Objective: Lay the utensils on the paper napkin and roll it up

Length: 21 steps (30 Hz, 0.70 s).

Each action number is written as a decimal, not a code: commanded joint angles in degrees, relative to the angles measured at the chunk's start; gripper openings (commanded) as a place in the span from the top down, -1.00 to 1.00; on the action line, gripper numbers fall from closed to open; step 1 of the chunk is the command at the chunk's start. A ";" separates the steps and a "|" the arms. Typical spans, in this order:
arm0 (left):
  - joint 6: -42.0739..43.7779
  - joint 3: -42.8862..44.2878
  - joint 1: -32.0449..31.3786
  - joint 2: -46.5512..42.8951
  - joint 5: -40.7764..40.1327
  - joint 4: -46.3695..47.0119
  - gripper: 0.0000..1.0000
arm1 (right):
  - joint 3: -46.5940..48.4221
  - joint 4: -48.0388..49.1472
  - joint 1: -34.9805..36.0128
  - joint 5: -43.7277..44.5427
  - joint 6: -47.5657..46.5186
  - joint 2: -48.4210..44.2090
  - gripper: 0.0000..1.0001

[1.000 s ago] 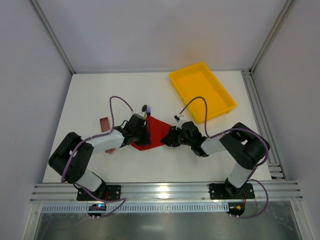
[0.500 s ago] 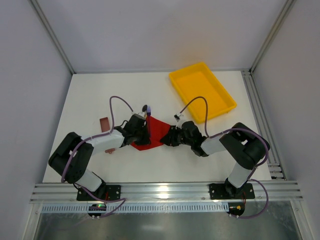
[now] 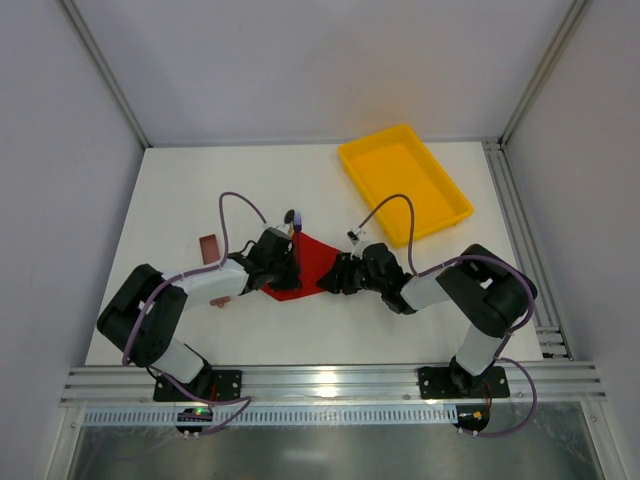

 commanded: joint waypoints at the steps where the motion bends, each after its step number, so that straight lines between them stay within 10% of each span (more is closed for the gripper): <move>1: 0.15 1.20 -0.10 0.04 -0.91 1.14 1.00 | -0.05 3.18 0.91 0.03 -0.21 0.56 0.09; 21: -0.03 1.20 -0.10 0.21 -0.82 1.31 1.00 | 0.83 1.17 2.05 1.88 -0.20 0.91 0.43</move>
